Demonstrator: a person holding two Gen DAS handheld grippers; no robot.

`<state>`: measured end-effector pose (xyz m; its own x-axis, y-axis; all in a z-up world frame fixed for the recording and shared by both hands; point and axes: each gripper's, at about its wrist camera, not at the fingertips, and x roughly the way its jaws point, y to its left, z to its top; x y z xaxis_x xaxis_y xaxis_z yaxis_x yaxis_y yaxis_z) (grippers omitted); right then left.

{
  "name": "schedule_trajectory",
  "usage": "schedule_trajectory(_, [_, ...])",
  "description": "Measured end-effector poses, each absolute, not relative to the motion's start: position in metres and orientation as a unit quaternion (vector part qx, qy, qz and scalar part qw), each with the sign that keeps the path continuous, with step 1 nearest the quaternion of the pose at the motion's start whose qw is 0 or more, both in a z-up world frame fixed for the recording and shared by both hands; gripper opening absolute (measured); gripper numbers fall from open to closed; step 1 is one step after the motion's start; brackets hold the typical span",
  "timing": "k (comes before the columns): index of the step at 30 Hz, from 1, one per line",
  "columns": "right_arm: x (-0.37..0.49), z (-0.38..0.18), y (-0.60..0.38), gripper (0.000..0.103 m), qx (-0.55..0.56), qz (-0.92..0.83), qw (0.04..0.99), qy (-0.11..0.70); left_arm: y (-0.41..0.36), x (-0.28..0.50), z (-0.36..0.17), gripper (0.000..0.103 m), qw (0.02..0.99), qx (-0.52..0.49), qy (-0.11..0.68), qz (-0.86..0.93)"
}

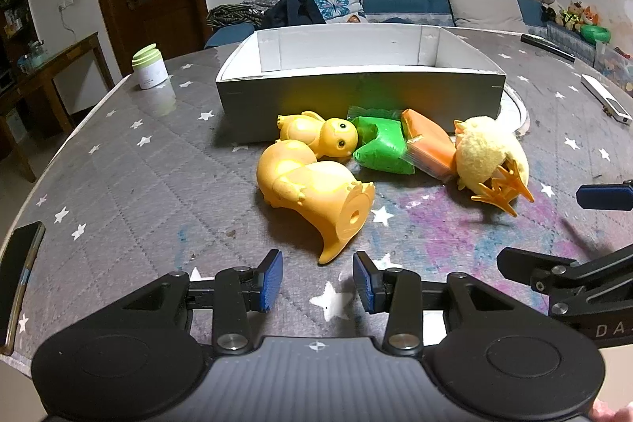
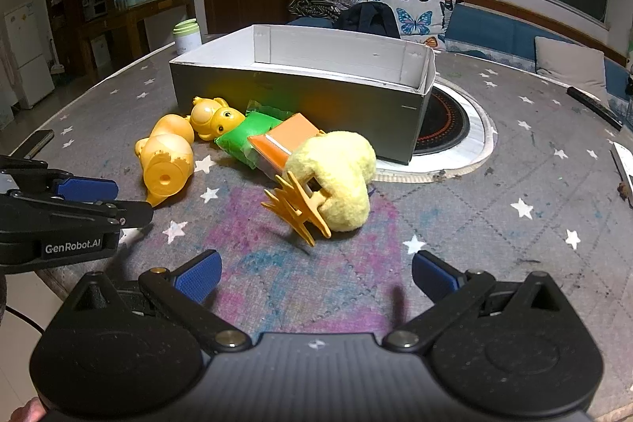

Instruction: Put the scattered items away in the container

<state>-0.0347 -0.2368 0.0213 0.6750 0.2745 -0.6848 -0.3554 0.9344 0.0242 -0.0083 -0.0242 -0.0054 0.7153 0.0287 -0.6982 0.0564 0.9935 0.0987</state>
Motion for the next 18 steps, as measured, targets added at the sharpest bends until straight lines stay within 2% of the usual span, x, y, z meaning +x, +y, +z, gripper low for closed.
schedule_trajectory(18, [-0.029, 0.022, -0.241, 0.103, -0.046, 0.182, 0.916, 0.355, -0.030, 0.004, 0.003, 0.042, 0.924, 0.055, 0.376, -0.034])
